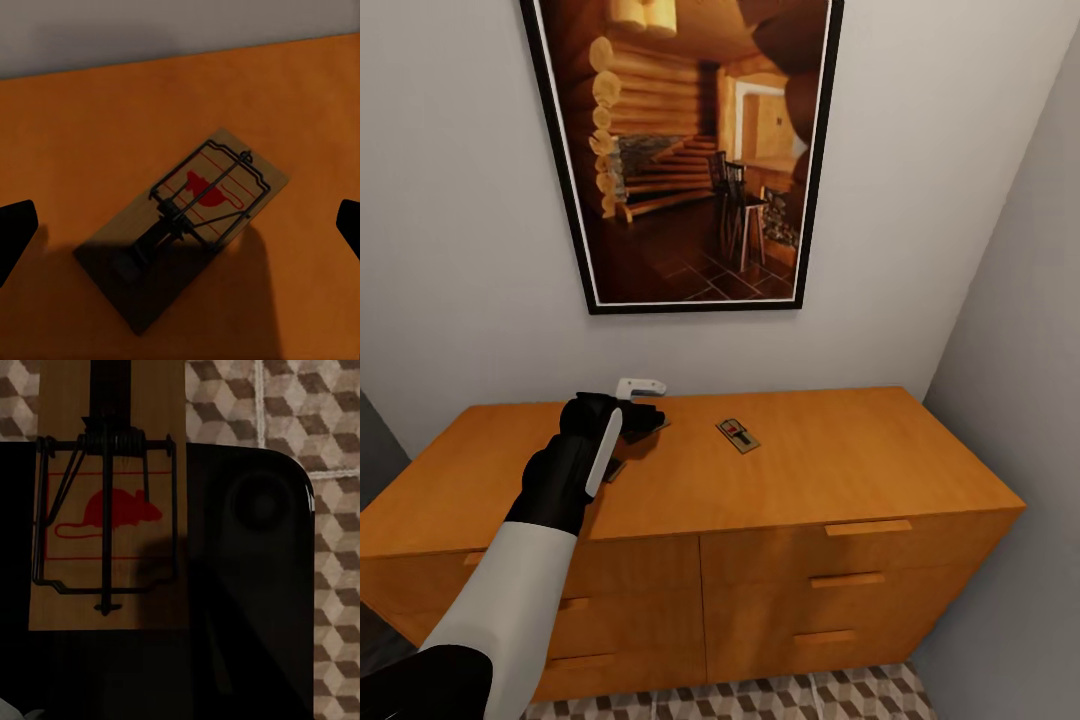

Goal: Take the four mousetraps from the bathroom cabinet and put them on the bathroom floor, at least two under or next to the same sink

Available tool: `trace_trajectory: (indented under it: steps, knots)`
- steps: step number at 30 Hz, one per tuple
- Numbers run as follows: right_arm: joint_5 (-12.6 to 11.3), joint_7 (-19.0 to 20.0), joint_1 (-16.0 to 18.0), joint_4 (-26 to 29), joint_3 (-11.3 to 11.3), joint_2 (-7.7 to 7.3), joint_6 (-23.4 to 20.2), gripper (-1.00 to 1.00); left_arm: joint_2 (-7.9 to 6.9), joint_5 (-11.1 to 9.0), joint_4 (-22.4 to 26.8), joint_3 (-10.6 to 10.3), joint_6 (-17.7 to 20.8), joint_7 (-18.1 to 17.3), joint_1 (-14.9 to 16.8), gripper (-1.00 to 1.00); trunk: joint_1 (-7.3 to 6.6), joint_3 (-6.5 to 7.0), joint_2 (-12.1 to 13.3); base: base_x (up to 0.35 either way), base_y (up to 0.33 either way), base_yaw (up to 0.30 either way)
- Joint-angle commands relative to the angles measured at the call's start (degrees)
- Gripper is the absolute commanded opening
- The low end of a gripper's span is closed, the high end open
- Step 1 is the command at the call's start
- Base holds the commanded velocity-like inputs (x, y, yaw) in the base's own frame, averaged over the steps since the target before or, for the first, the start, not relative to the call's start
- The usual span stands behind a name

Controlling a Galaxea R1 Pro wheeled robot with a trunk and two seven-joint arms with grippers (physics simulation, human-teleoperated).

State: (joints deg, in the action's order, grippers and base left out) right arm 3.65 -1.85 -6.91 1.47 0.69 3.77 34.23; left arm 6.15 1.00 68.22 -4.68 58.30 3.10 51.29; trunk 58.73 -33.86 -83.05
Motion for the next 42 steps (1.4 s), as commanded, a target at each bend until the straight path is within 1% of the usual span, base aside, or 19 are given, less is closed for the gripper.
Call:
trace_trajectory:
  steps: [1, 13, 25, 34, 42]
  knots:
    - [0.21, 0.01, -0.04, 0.11, 0.09, 0.01, 0.05, -1.0, 0.01, 0.06, 0.02, -0.06, 0.23, 0.18, 0.04, 1.0, 0.0, -0.04, -0.03, 0.0, 0.0, 0.0]
    - [0.21, 0.01, -0.04, 0.11, 0.1, 0.01, 0.05, -1.0, 0.01, 0.14, -0.71, -0.06, 0.23, 0.18, -0.16, 1.0, 0.0, -0.04, -0.03, 0.0, 0.001, 0.0]
    - [0.21, 0.01, -0.04, 0.11, 0.1, 0.01, 0.05, -1.0, 0.01, 0.14, -0.72, -0.06, 0.23, 0.15, -0.3, 1.0, 0.0, -0.04, -0.03, 0.0, 0.082, 0.0]
    - [0.21, 0.01, -0.04, 0.11, 0.11, 0.01, 0.05, -1.0, 0.01, 0.12, -1.16, -0.08, 0.23, 0.12, -0.31, 1.0, 0.0, -0.04, -0.03, 0.0, 0.013, 0.0]
    - [0.21, 0.01, -0.04, 0.11, 0.1, 0.01, 0.05, -1.0, 0.01, 0.1, -1.9, -1.62, 0.23, 0.07, -0.32, 1.0, 0.0, -0.04, -0.03, 0.0, 0.0, 0.0]
